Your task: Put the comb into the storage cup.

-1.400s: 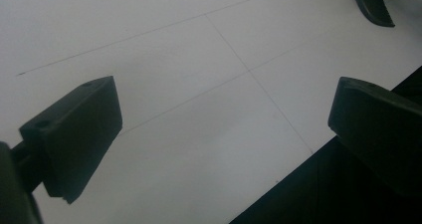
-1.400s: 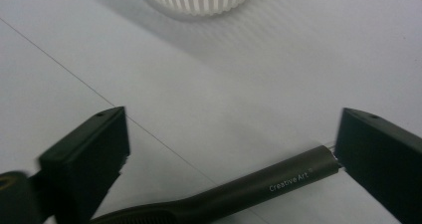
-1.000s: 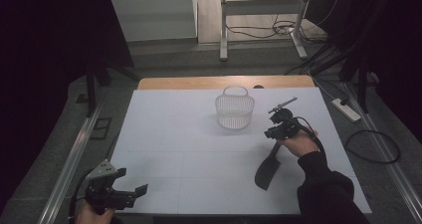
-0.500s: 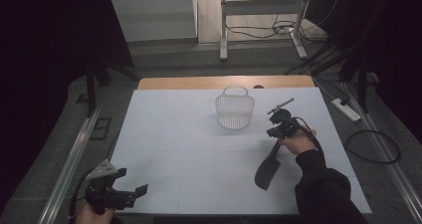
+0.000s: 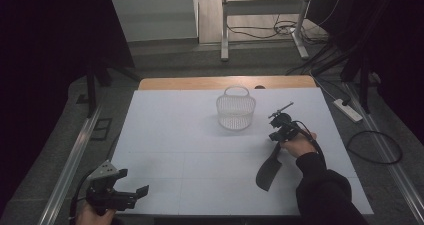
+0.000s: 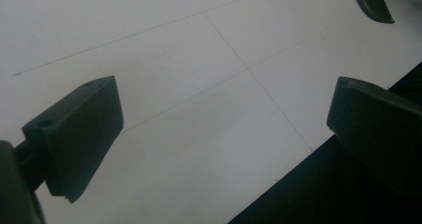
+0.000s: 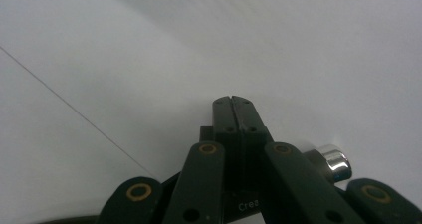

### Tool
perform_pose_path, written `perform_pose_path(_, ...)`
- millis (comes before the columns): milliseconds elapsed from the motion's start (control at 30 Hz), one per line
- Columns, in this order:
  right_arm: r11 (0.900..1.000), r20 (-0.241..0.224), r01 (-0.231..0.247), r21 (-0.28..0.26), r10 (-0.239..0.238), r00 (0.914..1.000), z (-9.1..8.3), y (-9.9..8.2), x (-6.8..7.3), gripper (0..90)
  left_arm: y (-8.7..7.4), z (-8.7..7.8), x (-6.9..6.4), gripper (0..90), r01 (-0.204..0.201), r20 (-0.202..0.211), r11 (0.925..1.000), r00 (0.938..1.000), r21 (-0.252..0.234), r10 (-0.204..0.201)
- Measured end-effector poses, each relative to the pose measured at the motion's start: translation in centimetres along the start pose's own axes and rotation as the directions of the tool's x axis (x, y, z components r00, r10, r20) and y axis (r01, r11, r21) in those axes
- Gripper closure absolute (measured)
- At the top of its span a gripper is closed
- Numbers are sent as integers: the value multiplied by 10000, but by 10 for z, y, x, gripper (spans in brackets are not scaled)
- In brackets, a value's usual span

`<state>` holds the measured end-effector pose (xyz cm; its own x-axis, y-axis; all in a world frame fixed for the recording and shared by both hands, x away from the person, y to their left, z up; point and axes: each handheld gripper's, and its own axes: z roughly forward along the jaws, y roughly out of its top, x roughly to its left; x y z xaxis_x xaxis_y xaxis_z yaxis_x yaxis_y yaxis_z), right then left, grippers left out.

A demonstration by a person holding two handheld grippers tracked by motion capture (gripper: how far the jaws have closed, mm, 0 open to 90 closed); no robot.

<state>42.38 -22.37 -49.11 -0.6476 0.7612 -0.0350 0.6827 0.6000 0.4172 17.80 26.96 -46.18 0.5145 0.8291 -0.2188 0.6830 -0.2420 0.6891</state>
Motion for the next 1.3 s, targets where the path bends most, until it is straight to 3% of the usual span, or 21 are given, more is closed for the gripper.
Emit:
perform_pose_path(467,9994,314,-271,226,264,9992,1,-8,-12,895,0,1,-1,20,-40,-17,10000,10000,14,40)
perform_pose_path(900,9979,319,-571,319,561,9979,-7,-25,-24,895,1,1,-1,23,-67,2,10000,10000,17,67)
perform_pose_path(1300,9972,248,-580,479,569,9981,-18,-44,-23,895,1,1,-1,25,-134,24,9999,9999,37,134)
